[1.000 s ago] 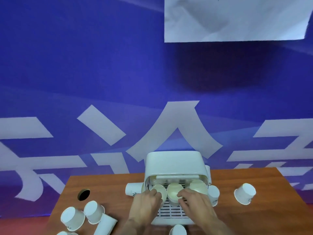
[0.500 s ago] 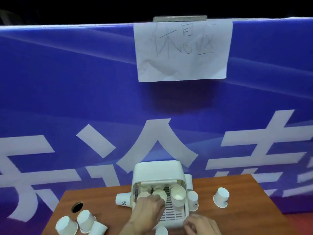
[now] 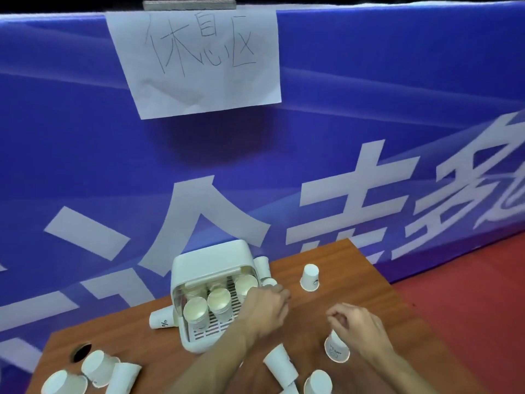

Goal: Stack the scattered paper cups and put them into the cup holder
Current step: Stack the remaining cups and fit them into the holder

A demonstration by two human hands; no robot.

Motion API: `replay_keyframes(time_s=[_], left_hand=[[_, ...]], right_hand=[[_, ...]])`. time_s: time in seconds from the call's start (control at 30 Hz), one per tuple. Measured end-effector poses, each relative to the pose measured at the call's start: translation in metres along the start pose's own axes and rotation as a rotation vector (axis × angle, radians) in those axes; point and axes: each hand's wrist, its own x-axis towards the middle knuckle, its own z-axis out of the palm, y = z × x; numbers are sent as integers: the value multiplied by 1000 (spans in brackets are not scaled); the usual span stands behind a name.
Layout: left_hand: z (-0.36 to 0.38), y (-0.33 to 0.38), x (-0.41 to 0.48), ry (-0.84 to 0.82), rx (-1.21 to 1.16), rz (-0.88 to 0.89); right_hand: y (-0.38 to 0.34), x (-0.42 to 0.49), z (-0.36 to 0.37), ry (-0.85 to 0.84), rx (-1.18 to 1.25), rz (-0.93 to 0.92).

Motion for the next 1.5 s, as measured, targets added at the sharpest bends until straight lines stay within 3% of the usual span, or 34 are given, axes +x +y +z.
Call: replay_keyframes(time_s=[0.63,1.13,1.5], left_hand=[[24,50,45,-54,34,224],[76,55,63,-269,-90,100],[102,46,62,-307,-85,-45]], right_hand=[[52,-31,12,-43,-110,95],[89,33,27,-321,-185,-60],[89,71,60,-409,-133,-130]])
